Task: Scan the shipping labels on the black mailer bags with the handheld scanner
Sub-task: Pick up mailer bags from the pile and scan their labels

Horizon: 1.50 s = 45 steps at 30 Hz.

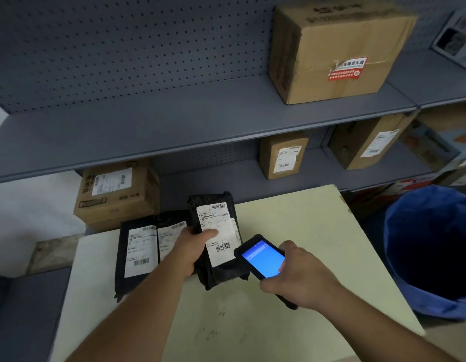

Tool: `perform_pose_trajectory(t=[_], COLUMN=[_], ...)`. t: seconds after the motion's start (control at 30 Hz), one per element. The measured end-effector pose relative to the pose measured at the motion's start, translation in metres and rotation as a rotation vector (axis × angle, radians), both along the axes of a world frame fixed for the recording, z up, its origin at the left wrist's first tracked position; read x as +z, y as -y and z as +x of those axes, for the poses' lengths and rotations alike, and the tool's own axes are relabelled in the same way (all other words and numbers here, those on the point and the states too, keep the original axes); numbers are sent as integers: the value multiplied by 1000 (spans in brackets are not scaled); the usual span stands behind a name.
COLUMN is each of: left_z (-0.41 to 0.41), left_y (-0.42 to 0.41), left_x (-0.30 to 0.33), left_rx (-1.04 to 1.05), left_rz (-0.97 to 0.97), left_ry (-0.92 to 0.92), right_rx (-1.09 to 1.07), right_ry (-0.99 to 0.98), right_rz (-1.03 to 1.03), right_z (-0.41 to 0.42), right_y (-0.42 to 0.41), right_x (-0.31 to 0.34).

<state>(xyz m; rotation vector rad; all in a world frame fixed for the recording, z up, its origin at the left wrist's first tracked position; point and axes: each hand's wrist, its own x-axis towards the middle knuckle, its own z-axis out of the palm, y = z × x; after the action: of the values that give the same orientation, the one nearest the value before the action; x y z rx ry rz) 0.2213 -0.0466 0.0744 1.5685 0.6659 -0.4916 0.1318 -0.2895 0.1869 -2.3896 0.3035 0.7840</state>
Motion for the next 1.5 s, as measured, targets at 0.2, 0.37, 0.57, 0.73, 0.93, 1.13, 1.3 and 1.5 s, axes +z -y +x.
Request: perform_pose_trajectory(t=[0.2,0.37,0.57,0.73,0.93,1.13,1.3,1.5], left_z=[11,22,37,49,64,73,78,80], left_y=[35,67,104,131,153,171,187,197], left_x=[-25,-42,-67,-81,-87,-88,-91,-94], left_rx=[9,16,-39,-35,-42,-46,-63,-105], left_rz=[-33,-35,-17,-48,-57,-48,-37,-25], left_ry=[-29,-60,-101,-153,-202,-231,-261,-221], right_rx=[-40,-72,-119,-153,-177,-219,-236,-233], right_ry=[-23,-46,-63,-87,-82,-109,-119,-88], right_rz=[-1,-4,10,25,41,51,65,54], right_z=[6,14,22,29,39,43,43,39], right_y=[25,43,60,72,83,91,96,101], right_x=[-9,-17,-27,-36,-44,-48,-50,-50])
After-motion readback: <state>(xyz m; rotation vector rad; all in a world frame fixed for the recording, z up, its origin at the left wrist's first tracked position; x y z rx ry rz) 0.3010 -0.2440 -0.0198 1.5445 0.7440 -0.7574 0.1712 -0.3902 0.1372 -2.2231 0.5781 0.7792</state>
